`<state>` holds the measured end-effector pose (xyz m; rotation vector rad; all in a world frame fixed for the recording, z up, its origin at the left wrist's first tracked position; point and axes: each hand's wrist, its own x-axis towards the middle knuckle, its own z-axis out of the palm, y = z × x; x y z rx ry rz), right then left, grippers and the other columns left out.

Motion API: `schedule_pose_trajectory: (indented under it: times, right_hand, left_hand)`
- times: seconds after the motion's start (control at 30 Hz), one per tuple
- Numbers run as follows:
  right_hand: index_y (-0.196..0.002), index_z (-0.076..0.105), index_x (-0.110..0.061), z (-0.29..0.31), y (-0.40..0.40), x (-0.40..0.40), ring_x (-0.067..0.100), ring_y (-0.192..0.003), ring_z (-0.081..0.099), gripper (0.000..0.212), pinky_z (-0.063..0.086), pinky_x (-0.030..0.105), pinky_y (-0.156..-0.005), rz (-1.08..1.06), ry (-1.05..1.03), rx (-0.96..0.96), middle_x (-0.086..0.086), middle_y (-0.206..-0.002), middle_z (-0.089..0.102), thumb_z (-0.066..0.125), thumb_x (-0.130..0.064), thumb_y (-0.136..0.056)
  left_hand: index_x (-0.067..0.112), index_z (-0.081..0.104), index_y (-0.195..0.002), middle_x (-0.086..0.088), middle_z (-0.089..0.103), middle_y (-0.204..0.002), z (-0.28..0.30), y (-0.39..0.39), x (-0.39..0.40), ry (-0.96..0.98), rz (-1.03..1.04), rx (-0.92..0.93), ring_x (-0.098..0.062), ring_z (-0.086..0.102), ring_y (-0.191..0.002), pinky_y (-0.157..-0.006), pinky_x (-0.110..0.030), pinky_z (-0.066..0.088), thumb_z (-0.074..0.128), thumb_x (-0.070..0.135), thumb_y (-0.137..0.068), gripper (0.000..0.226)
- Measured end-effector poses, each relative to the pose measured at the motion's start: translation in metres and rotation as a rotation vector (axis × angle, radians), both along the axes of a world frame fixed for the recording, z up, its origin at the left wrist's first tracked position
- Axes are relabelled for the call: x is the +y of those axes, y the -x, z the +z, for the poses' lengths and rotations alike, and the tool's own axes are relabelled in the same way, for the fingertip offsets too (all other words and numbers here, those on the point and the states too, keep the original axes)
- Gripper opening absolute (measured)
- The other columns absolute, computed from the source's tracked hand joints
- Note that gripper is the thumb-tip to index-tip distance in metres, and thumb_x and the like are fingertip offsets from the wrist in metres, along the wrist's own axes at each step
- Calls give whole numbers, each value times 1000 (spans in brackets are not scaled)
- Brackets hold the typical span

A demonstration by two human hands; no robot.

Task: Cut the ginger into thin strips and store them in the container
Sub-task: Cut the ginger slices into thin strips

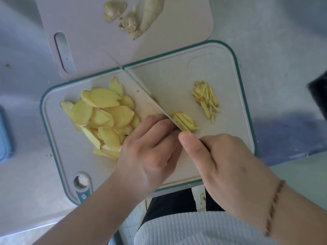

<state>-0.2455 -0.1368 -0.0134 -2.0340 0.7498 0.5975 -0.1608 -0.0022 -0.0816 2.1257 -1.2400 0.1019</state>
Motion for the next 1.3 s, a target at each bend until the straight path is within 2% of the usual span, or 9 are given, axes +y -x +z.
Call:
schedule_pose_trajectory:
  times: [0.07, 0.2, 0.27, 0.47, 0.7, 0.87, 0.97, 1.13, 1.3]
  right_hand:
    - [-47, 31, -17, 5, 11, 0, 11, -48, 45, 72, 38, 18, -50, -7, -3, 3, -8, -46, 45, 12, -77, -83]
    - [-63, 44, -25, 15, 29, 0, 9, -49, 45, 71, 36, 16, -50, -29, 4, 58, -8, -50, 45, 5, -84, -69]
    - [-59, 37, -14, 9, 24, 0, 11, -46, 42, 76, 35, 15, -48, 5, 11, 55, -4, -46, 41, 7, -83, -73]
    - [-50, 32, -22, 3, -1, 3, 14, -41, 40, 66, 35, 21, -44, 20, 2, -11, -1, -40, 34, 14, -76, -81]
    - [-55, 42, -20, 12, 23, 2, 7, -57, 50, 77, 41, 18, -58, 13, 15, 79, -19, -57, 51, 4, -86, -68]
    - [-48, 32, -21, -3, -1, 4, 12, -45, 44, 70, 38, 20, -47, 9, -19, -9, -8, -45, 45, 10, -79, -79]
    - [-47, 30, -18, 3, 8, 4, 11, -46, 44, 73, 36, 17, -48, 2, -4, -17, -8, -47, 45, 11, -80, -80]
    - [-68, 46, -35, 17, 28, 4, 4, -56, 48, 68, 39, 15, -57, -4, -3, 89, -15, -55, 50, 0, -85, -65]
    - [-79, 47, -30, 18, 28, 3, 7, -57, 51, 76, 39, 23, -57, -18, -16, 104, -9, -57, 51, -2, -86, -62]
  left_hand:
    - [-3, 76, -81, -12, 71, -84, -1, 1, 1, -25, -3, -12, -31, 66, -83, -84, -25, 50, 70, -4, -90, 11]
    - [-3, 78, -87, -12, 73, -90, -3, 2, 2, -60, -9, -20, -31, 68, -83, -84, -26, 51, 70, -3, -91, 8]
    - [-3, 77, -88, -12, 73, -91, -3, 3, 3, -59, -18, -27, -31, 68, -84, -85, -26, 52, 69, -5, -91, 9]
    - [12, 61, -86, -5, 56, -87, 0, 1, 2, 20, 1, -21, -22, 54, -80, -89, -10, 34, 54, -3, -98, 20]
    - [-1, 77, -87, -10, 71, -87, -2, 0, 7, -109, -36, -52, -28, 65, -82, -80, -26, 49, 72, -7, -88, 8]
    - [7, 65, -86, -4, 56, -89, 0, -2, 5, -52, -32, -2, -25, 54, -79, -84, -18, 35, 58, -9, -93, 20]
    - [0, 73, -91, -12, 67, -90, 4, -1, 9, -130, -64, -6, -30, 64, -81, -77, -30, 51, 61, -11, -92, 17]
    - [-7, 75, -94, -18, 70, -92, 6, -1, 9, -207, -78, -32, -34, 64, -80, -73, -39, 53, 54, -12, -96, 21]
    - [-7, 75, -92, -18, 71, -91, 3, -3, 8, -170, -79, -44, -33, 65, -78, -72, -37, 54, 52, -10, -99, 25]
